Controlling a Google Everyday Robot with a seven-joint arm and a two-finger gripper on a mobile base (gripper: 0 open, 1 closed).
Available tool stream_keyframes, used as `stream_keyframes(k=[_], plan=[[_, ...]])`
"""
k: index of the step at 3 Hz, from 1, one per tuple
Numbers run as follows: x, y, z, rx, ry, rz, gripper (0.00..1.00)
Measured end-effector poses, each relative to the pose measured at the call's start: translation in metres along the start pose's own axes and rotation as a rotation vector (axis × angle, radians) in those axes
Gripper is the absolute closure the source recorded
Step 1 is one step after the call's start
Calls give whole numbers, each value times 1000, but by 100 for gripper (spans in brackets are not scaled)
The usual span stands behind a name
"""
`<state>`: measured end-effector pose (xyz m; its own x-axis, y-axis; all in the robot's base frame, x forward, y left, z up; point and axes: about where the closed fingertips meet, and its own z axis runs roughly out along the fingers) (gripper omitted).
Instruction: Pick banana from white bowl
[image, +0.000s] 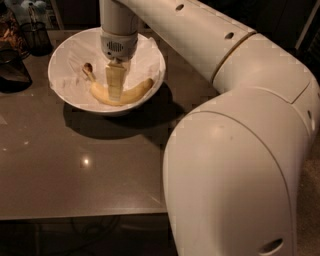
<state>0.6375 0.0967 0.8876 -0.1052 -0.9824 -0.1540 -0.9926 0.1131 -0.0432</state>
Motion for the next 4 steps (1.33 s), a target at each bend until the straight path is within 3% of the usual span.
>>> stream_keyframes(k=[1, 4], plan=[[-1, -1, 8, -11, 9, 1, 42], [-1, -2, 38, -63, 25, -5, 41]])
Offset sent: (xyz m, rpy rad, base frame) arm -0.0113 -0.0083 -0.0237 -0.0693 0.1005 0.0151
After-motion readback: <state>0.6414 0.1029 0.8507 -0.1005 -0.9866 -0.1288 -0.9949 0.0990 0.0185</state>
